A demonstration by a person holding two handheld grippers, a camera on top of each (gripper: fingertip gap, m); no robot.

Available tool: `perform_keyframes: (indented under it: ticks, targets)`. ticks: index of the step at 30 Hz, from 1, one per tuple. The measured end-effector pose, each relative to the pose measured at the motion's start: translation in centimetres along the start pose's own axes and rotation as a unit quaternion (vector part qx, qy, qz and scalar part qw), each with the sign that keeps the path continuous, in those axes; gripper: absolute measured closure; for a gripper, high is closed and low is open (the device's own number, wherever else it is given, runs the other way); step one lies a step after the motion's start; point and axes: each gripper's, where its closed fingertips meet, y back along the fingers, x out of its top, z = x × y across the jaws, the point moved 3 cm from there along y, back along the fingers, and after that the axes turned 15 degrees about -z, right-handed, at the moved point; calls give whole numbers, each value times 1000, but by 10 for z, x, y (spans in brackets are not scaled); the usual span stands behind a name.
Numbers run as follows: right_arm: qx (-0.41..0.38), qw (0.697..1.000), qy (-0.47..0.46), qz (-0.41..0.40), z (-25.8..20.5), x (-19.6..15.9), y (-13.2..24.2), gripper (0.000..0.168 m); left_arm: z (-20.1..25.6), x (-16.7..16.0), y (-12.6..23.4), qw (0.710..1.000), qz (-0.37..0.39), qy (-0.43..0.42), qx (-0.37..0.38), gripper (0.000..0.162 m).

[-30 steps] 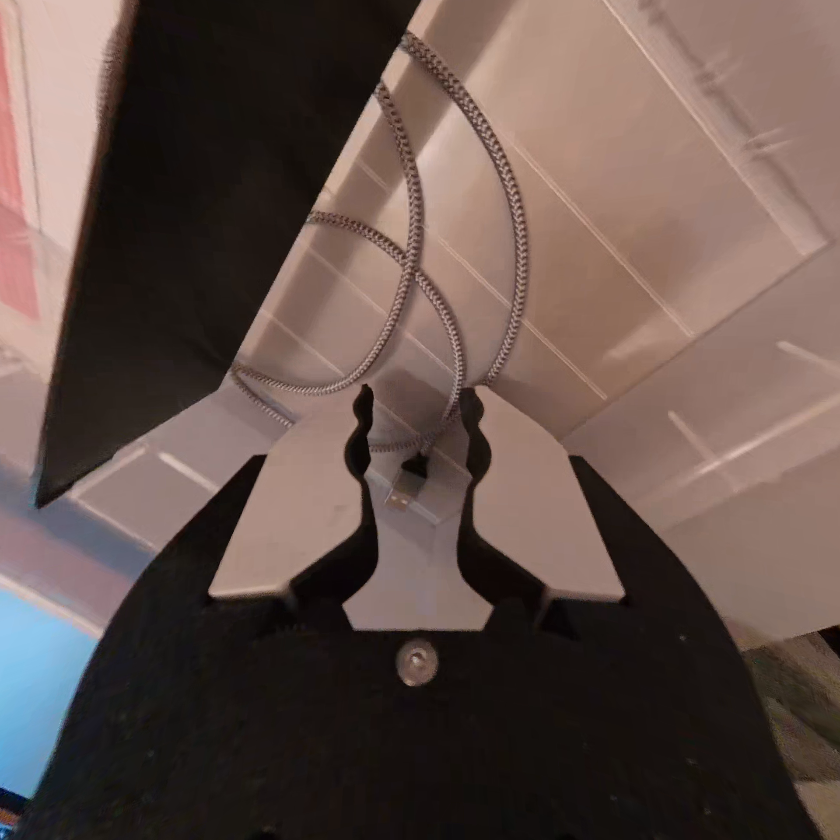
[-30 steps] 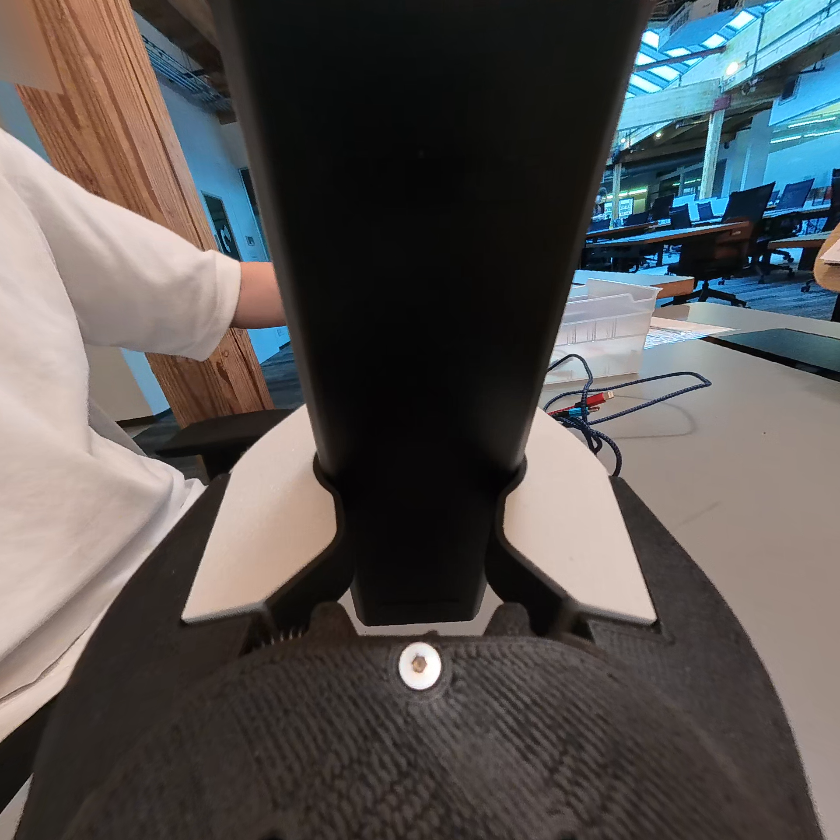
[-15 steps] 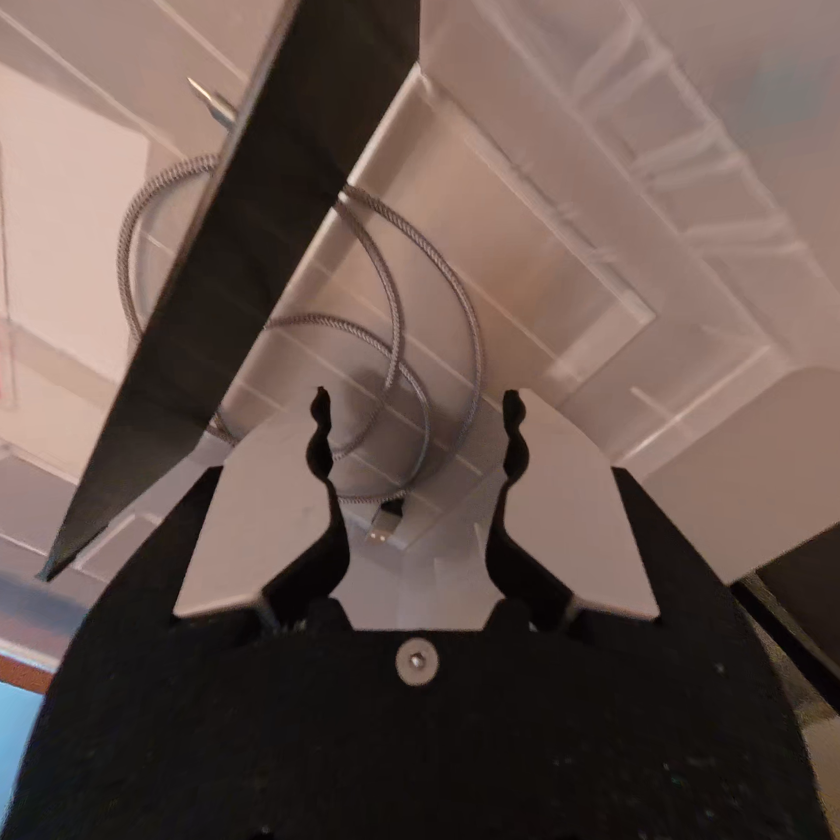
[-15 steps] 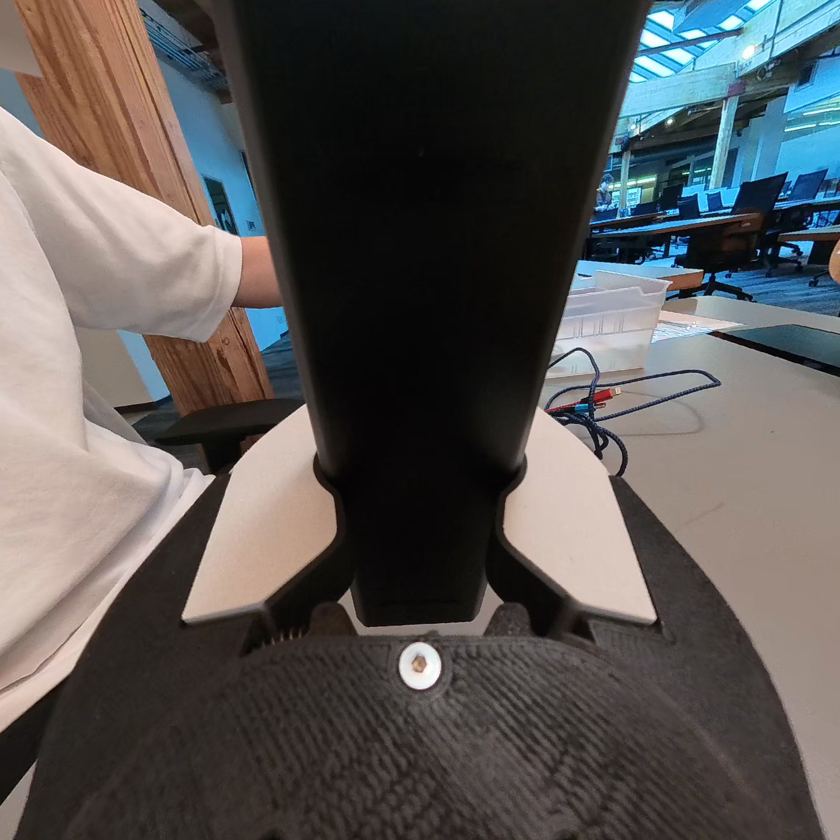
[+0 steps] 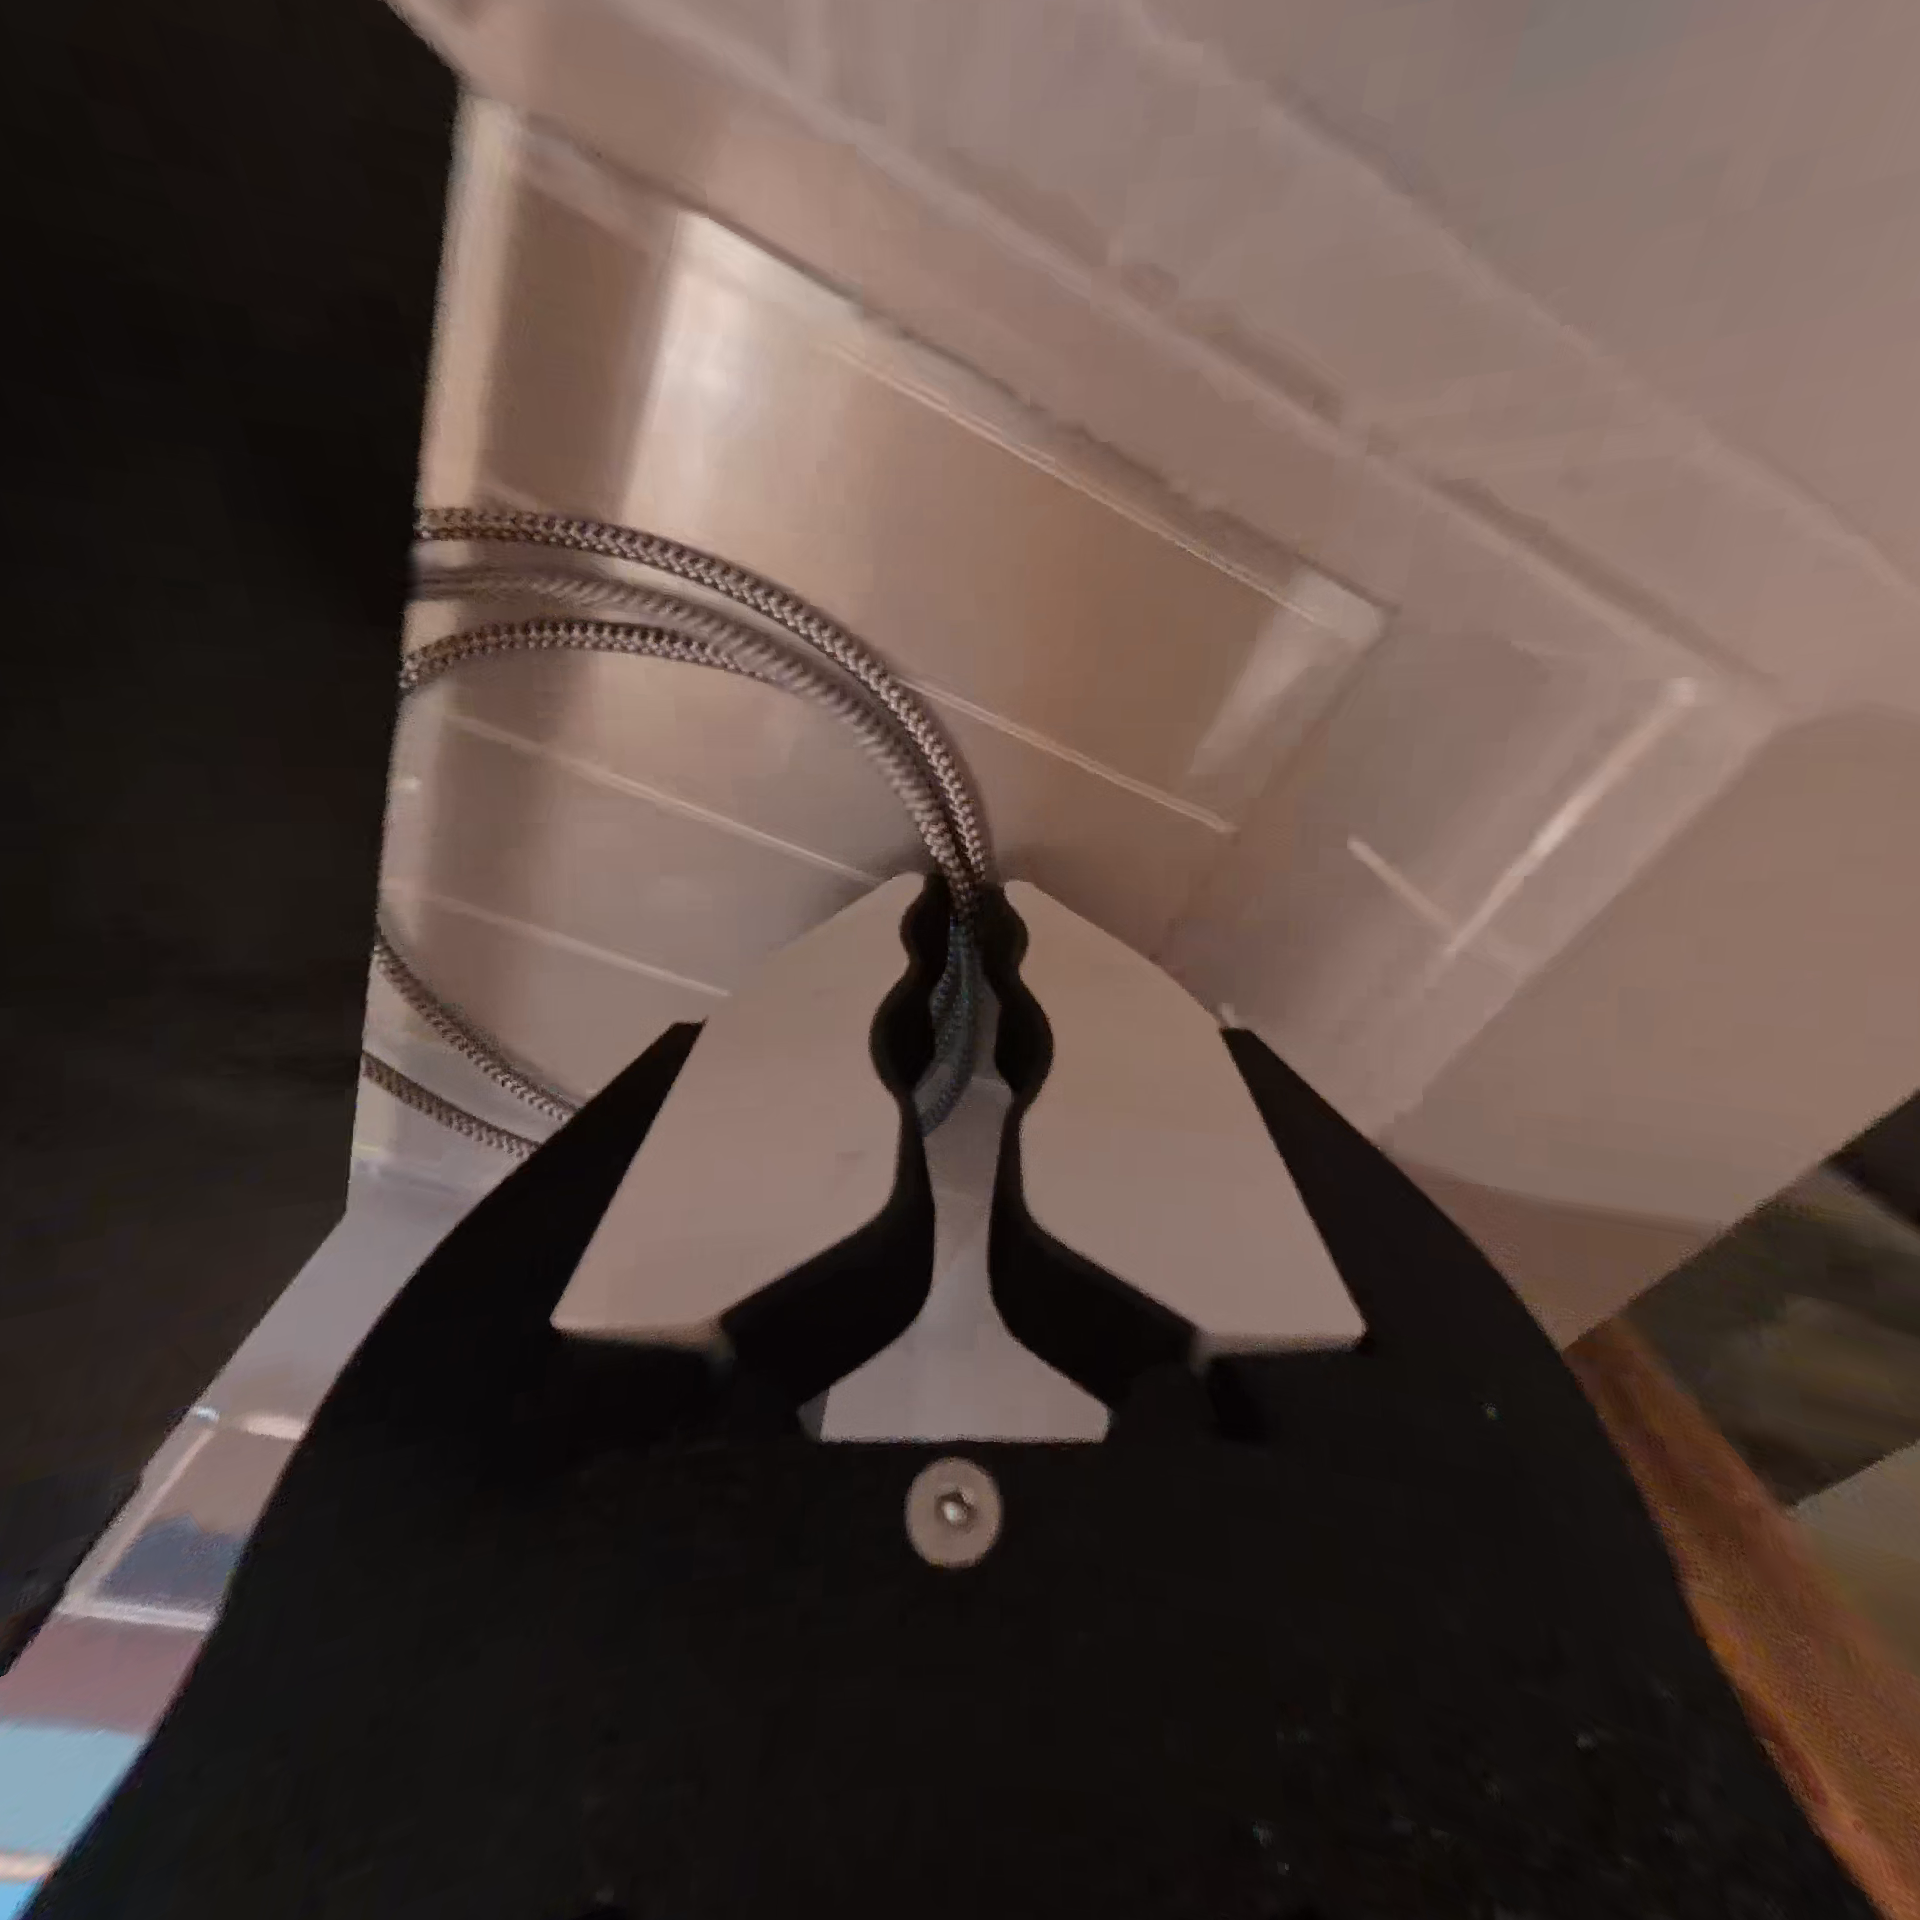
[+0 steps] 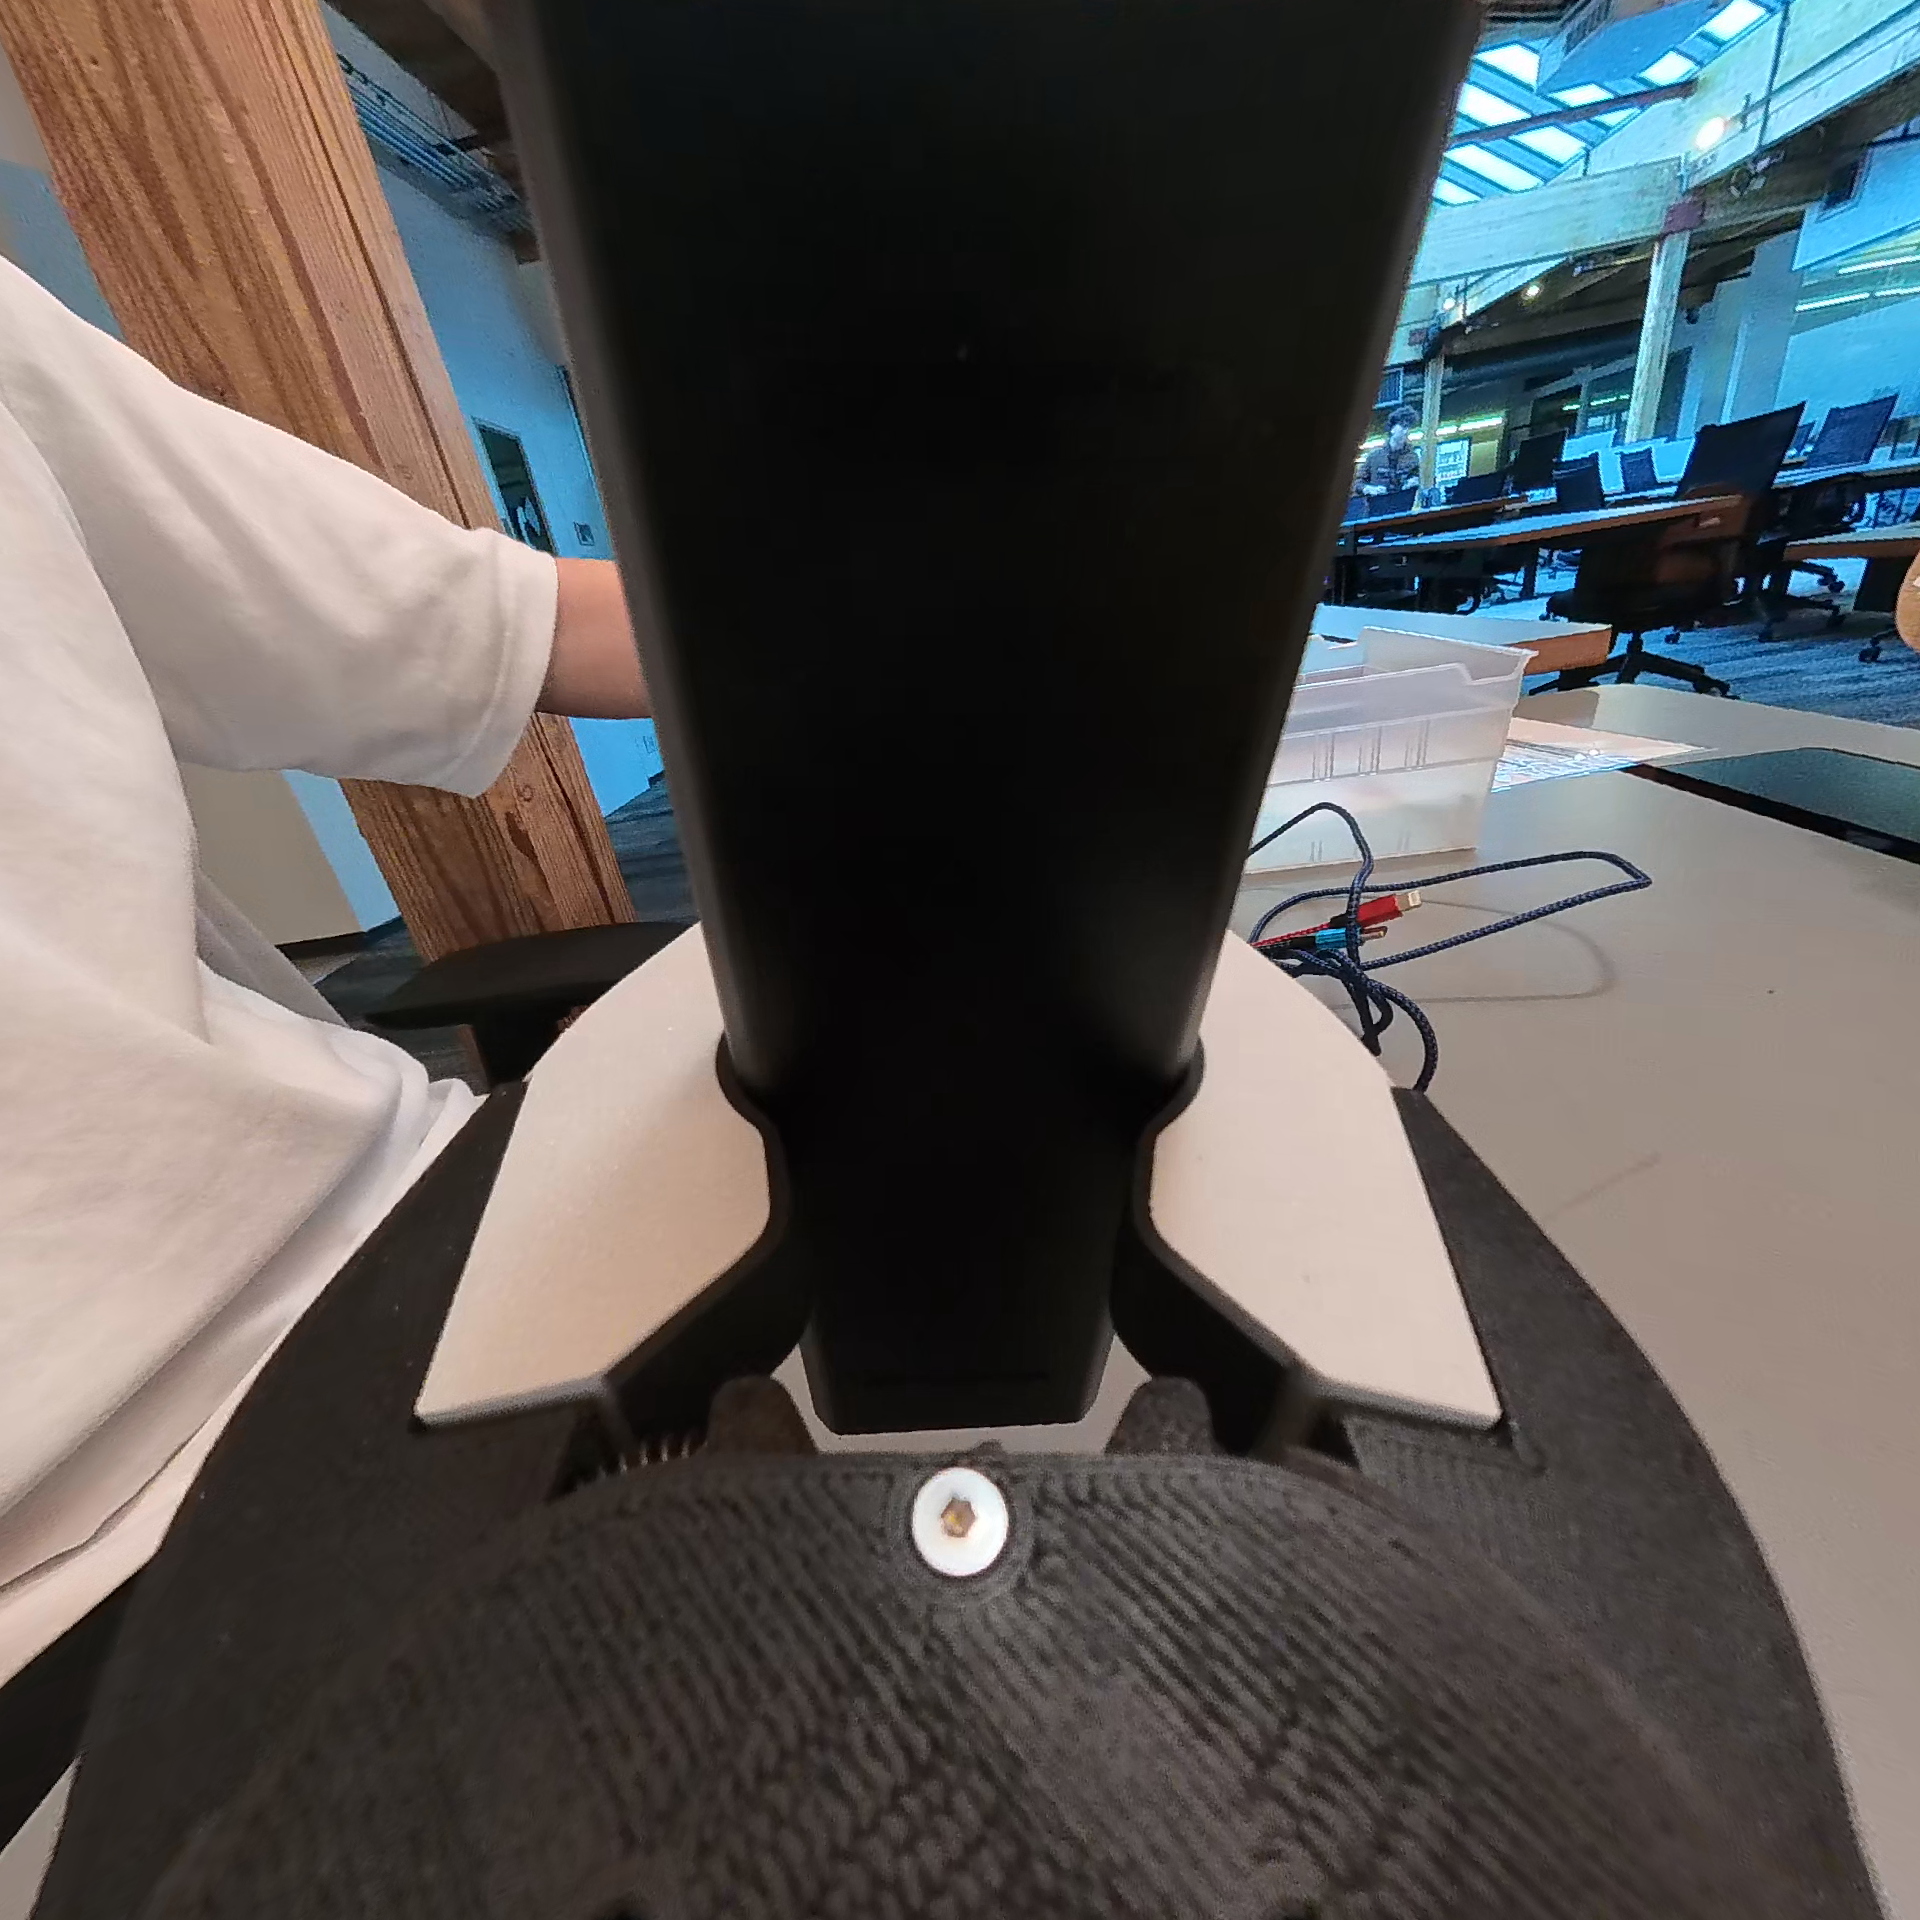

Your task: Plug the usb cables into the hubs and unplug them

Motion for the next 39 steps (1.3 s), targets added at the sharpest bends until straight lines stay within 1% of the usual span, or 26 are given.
perform_keyframes:
  ticks: [2,4,6,8,10,12,14,18,22,25,27,29,30,32,37,39]
  targets:
    - [0,1000,1,-1,0,0,0,95,6,-5,4,999,-20,-32,1,156]
    - [0,1000,2,-1,-1,0,0,95,11,-8,20,999,-18,-44,-12,157]
    - [0,1000,2,-2,-1,0,0,95,19,-12,39,998,-18,-52,-39,156]
    - [1,1000,0,-1,0,0,0,95,28,-19,51,994,-42,-61,-77,156]
    - [1,1000,-1,-1,0,0,0,95,34,-24,48,989,-82,-84,-86,157]
    - [2,1000,-2,-1,0,0,0,95,35,-31,34,982,-139,-110,-69,157]
    - [1,1000,0,-3,0,0,0,95,37,-36,18,975,-172,-127,-62,157]
    - [1,1000,4,-6,-1,-1,-1,95,49,-30,-3,976,-132,-157,-72,156]
    - [3,1000,2,-6,-1,-1,-1,95,53,-27,-5,977,-107,-172,-64,156]
    - [2,1000,2,-8,-1,-1,-2,95,59,-27,-4,975,-100,-175,-94,156]
    - [2,1000,2,-10,-1,-1,-2,95,65,-30,-5,971,-107,-170,-130,156]
    - [2,1000,3,-12,-1,-2,-3,95,70,-29,-4,968,-93,-155,-174,156]
    - [2,1000,3,-12,-1,-2,-3,95,70,-28,-4,968,-84,-149,-182,157]
    - [2,1000,4,-11,-2,-2,-3,95,66,-27,-4,974,-68,-143,-161,157]
    - [2,1000,2,-8,-1,-1,-2,95,55,-31,1,987,-31,-140,-70,156]
    - [3,1000,2,-9,-1,-1,-2,95,59,-35,3,987,-26,-138,-72,156]
